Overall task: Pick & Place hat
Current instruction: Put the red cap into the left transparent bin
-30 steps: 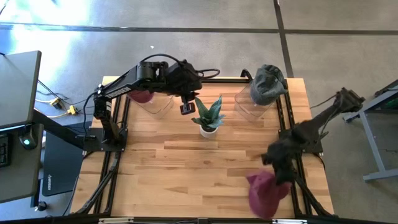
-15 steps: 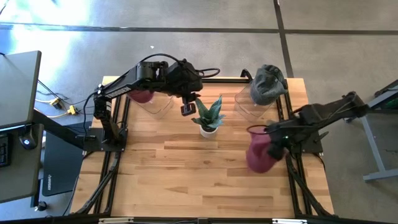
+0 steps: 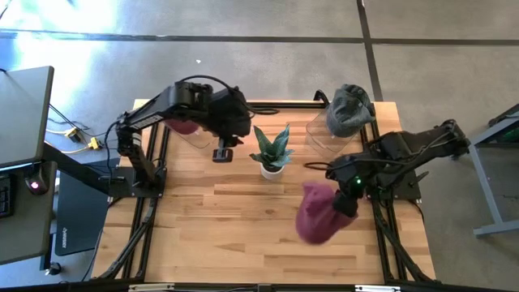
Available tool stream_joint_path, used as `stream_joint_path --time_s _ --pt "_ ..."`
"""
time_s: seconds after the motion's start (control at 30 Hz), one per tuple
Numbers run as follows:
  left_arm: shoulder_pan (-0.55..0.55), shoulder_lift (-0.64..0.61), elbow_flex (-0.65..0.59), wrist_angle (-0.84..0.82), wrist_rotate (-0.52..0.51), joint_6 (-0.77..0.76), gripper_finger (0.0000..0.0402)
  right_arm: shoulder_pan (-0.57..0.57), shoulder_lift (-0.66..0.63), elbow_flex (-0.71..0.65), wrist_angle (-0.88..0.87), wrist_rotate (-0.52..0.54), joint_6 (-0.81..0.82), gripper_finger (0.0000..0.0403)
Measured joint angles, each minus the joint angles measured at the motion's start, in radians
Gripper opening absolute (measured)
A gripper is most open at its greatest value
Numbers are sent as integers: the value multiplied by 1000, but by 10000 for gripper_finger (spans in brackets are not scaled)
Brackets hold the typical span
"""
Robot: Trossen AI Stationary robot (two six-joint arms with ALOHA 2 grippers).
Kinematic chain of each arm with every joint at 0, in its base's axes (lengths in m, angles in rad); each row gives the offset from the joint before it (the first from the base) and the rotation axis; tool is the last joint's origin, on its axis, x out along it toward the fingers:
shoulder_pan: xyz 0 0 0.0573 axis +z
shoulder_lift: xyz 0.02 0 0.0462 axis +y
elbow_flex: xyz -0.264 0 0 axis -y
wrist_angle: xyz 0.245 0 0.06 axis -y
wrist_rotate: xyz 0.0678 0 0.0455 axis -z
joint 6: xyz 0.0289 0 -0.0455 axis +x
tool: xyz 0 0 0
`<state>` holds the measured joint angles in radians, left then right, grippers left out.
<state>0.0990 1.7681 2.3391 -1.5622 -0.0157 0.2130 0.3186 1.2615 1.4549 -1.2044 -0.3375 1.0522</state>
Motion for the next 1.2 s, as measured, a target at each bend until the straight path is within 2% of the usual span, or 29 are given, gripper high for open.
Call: stream_joint_path --time_s 0.27,0.4,0.53,0.67,0.8,0.93,1.0,1.2 --pt "-10 -42 4 43 10 2 87 -4 -5 -30 -305 310 49 27" --pt "-10 -44 2 40 12 0 87 5 16 -29 -261 390 88 24" --pt "-10 -45 2 41 34 -8 87 33 91 -89 -110 410 -20 30" --pt "-11 -45 2 40 37 -10 87 38 181 -274 182 372 -18 44" --pt "-17 -45 2 41 42 -11 87 38 284 -460 612 242 52 47" --pt "-17 -45 2 41 67 -12 87 37 347 -556 957 115 90 55" --pt "-17 -45 2 40 67 -12 87 26 355 -578 1008 54 98 71" --pt "-17 -45 3 21 84 -19 87 4 269 -588 949 -79 104 158"
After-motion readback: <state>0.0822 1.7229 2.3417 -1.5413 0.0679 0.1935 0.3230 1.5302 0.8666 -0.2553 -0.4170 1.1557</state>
